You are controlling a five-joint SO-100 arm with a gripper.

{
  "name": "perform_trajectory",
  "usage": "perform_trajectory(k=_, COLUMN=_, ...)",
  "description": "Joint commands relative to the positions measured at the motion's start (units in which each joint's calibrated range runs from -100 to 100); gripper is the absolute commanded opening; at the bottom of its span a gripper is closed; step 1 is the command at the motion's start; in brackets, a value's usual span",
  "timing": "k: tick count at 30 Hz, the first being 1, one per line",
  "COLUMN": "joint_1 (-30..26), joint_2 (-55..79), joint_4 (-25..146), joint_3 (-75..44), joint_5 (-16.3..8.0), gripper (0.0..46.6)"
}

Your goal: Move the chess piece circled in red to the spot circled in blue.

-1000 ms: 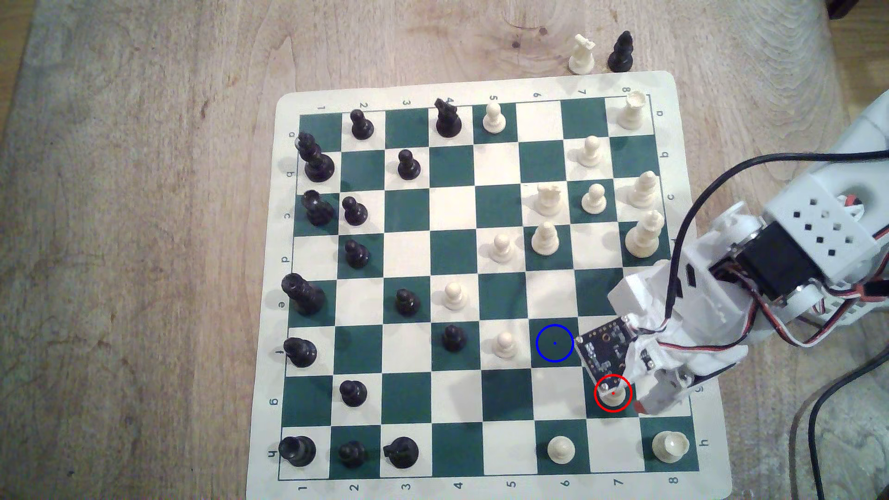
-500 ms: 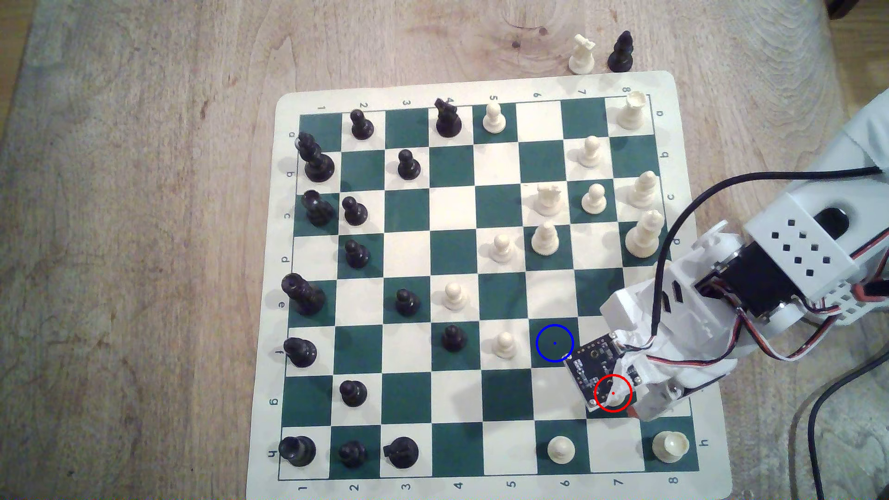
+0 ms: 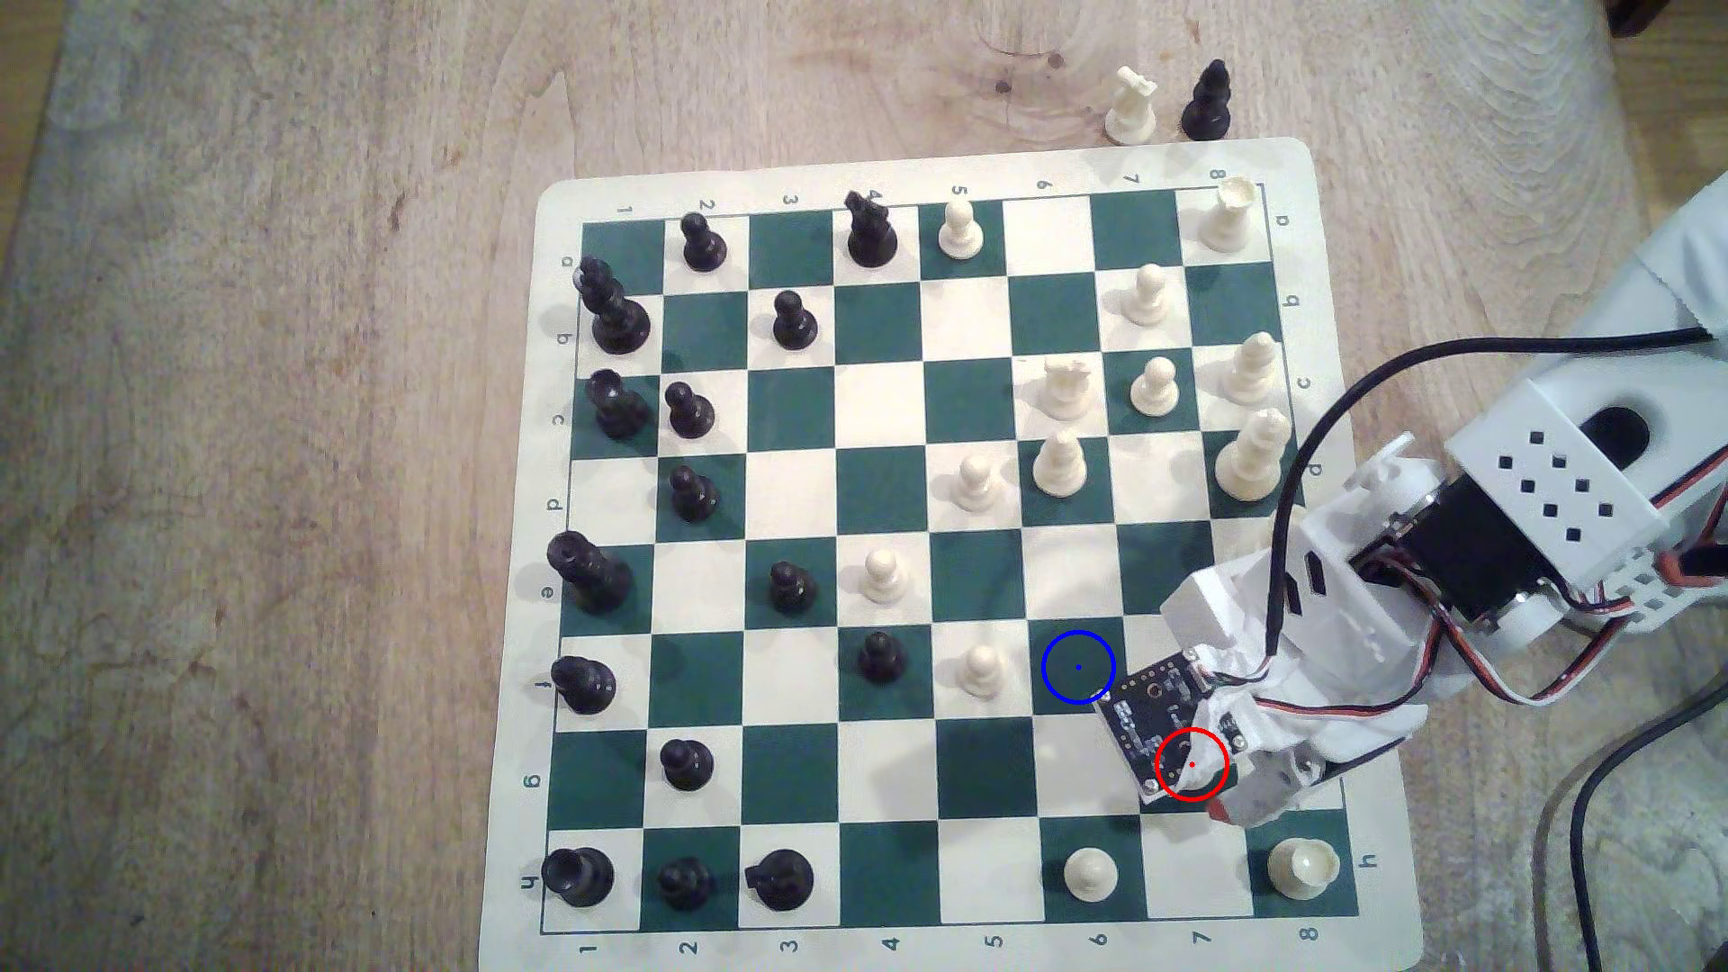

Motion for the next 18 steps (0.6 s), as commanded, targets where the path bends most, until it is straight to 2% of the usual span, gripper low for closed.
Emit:
perform_trajectory(k=1, joint_1=-0.3, joint_2=0.2, joint_4=-0.8, joint_3=-2.5, joint_5=-0.2, gripper=10.8)
perform_trajectory(k=6, joint_1=-0.8, joint_2=0.3, joint_4=-0.7, joint_3=-2.6, joint_5=-0.3, gripper=5.7)
perform_trajectory(k=8, joint_1=-1.0, joint_2=0.3, joint_4=-0.7, joint_3=-2.6, joint_5=-0.5, gripper=0.3)
perform_trajectory(k=15, joint_1=-0.3, joint_2=-0.9, joint_4=-0.8, joint_3=-3.1, joint_5=-1.1, gripper=0.3)
perform_trajectory(k=18, joint_1=0.4, joint_2=-3.3, joint_4=-0.1, joint_3=-4.5, joint_5=-2.6, gripper=0.3)
